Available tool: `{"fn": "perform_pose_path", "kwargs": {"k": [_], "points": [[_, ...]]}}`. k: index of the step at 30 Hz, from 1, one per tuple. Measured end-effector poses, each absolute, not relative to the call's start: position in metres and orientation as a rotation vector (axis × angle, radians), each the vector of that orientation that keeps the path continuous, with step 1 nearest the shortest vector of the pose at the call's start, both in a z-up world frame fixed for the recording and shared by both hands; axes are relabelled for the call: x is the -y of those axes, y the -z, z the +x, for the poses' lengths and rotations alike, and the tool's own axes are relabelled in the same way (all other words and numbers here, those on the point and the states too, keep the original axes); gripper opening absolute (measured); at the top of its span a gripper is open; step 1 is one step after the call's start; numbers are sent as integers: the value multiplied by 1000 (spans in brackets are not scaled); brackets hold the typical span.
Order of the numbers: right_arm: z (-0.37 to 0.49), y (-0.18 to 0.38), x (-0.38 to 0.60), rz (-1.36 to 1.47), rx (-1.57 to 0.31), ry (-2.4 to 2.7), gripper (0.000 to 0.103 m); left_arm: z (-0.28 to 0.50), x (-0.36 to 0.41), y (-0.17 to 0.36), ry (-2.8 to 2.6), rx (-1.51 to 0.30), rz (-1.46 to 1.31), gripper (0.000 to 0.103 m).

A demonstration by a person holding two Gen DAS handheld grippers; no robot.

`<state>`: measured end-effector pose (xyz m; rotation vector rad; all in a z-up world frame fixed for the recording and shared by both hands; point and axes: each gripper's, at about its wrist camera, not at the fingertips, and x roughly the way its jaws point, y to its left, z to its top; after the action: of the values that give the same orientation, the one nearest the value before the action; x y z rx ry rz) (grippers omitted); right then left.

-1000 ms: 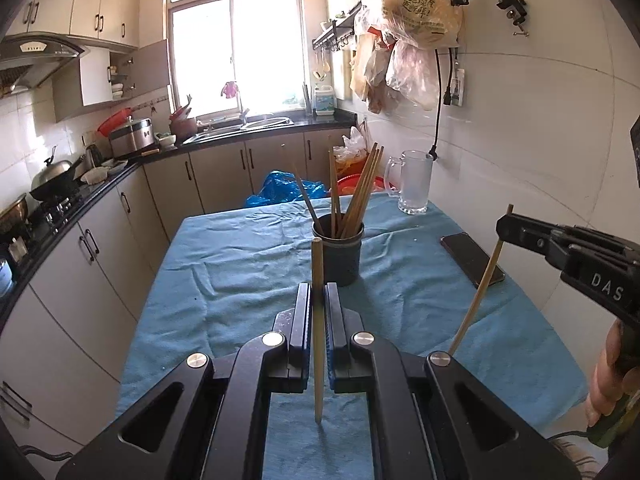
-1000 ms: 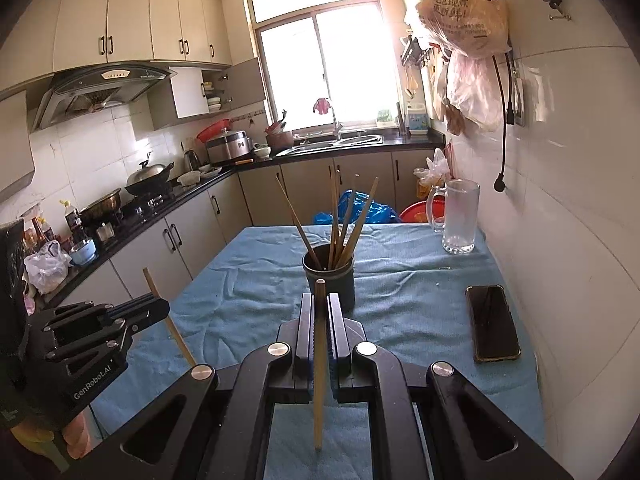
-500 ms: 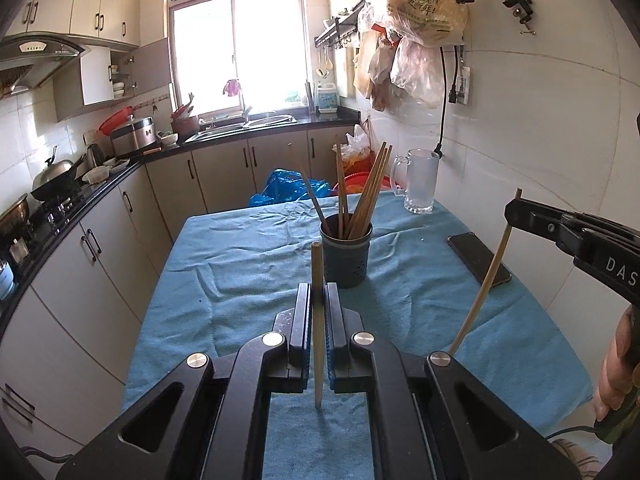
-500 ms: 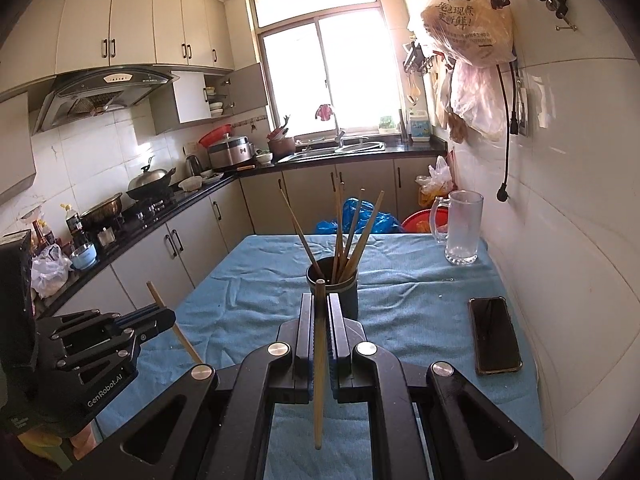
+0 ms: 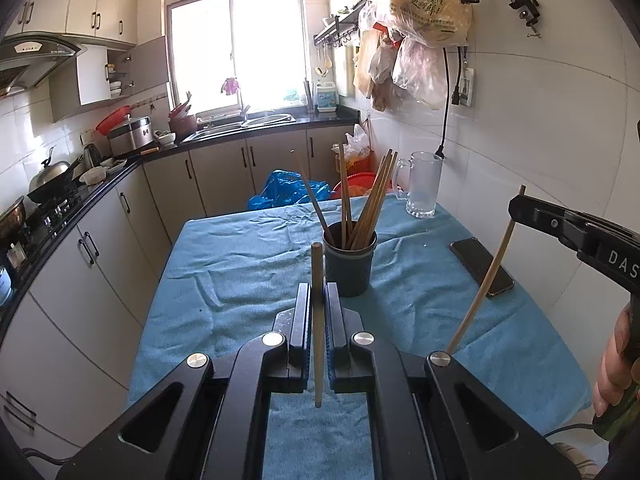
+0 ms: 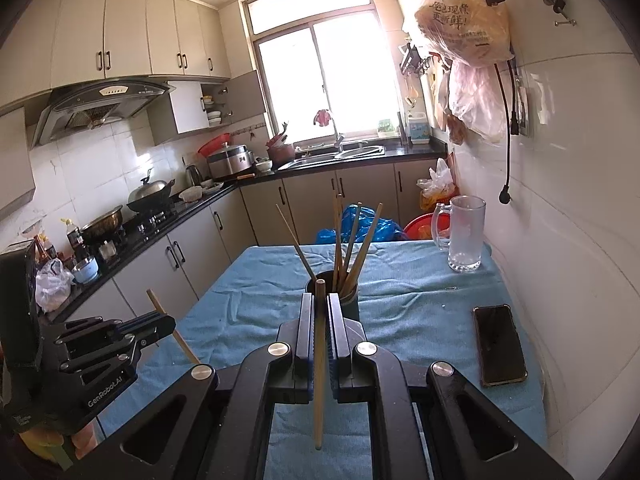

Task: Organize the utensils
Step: 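Raise both held chopsticks upright and carry them toward the gray holder, then lower the left gripper's chopstick into the holder while the right lowers its own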

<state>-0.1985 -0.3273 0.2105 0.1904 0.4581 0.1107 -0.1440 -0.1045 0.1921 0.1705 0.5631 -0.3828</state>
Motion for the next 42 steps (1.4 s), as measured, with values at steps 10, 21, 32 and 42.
{"fn": "perform_pose_path", "kwargs": {"k": [10, 21, 32, 42], "points": [[-183, -226, 336, 215, -439, -95, 6, -122, 107, -215, 420, -567, 154, 6], [-154, -258, 351, 264, -392, -85, 6, -89, 109, -255, 480, -531, 81, 6], [-104, -282, 365, 325, -335, -90, 6, -46, 128, -296, 511, -455, 36, 6], [-59, -285, 370, 342, -296, -56, 6, 1, 161, -303, 541, -418, 31, 6]]}}
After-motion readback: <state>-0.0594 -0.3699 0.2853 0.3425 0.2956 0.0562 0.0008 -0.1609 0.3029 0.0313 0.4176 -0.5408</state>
